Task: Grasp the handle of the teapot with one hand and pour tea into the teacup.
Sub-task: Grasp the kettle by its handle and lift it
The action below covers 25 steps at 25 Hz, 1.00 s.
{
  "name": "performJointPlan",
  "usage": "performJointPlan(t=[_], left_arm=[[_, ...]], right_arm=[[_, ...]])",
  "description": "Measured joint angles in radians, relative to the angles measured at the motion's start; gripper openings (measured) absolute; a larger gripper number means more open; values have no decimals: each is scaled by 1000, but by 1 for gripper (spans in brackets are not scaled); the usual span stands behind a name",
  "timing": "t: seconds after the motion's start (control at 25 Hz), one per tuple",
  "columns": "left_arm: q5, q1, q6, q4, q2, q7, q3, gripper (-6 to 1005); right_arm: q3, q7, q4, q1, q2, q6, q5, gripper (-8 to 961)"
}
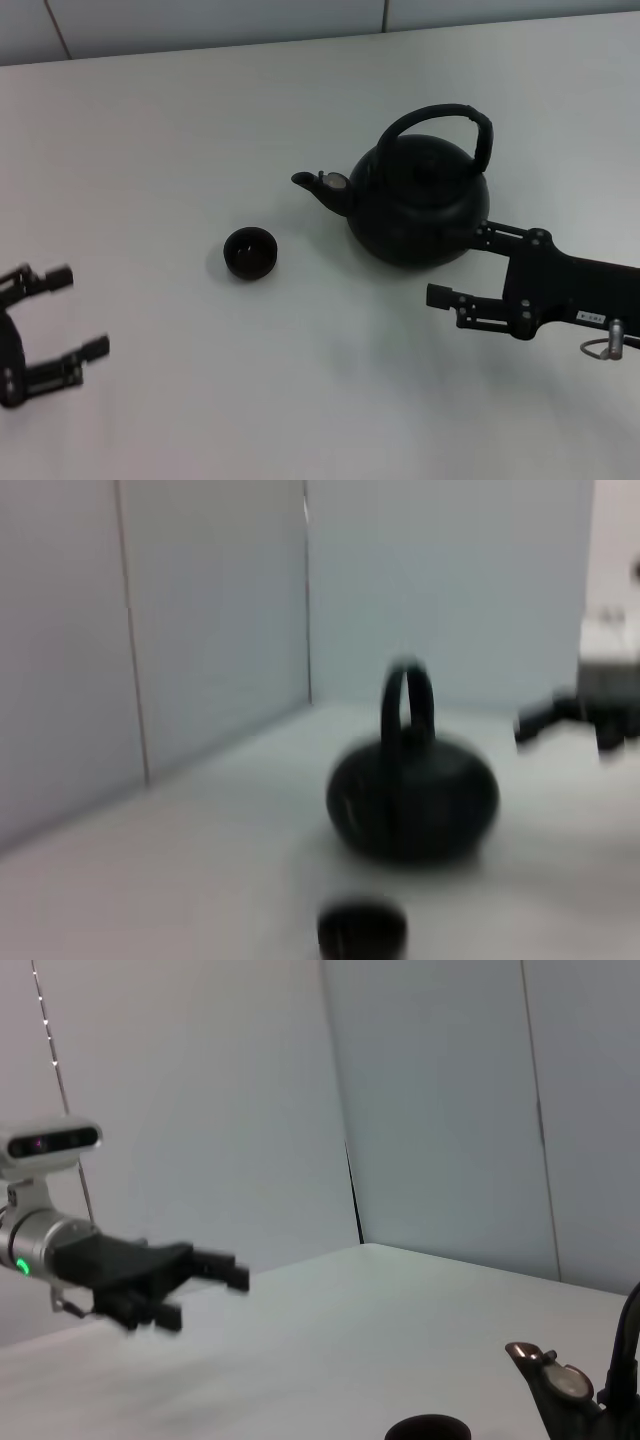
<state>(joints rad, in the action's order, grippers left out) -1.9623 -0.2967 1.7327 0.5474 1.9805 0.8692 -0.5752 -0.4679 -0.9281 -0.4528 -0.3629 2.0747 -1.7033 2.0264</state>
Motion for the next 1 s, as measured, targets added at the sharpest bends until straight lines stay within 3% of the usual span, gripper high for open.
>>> performJointPlan(t=[0.04,0.36,0.84,1.0], left_arm=[[-58,9,-25,15,-3,-10,6,852],[-83,27,-40,21,-28,-17,12,852],[-78,13,-27,23,-19,-18,12,847],[-76,11,-32,23,-11,-18,27,847]], right_arm=[[0,0,0,2,0,1,0,753],[0,0,1,7,1,5,0,752],[4,18,9,19,2,5,0,752],[93,117,92,24,4,4,0,751]])
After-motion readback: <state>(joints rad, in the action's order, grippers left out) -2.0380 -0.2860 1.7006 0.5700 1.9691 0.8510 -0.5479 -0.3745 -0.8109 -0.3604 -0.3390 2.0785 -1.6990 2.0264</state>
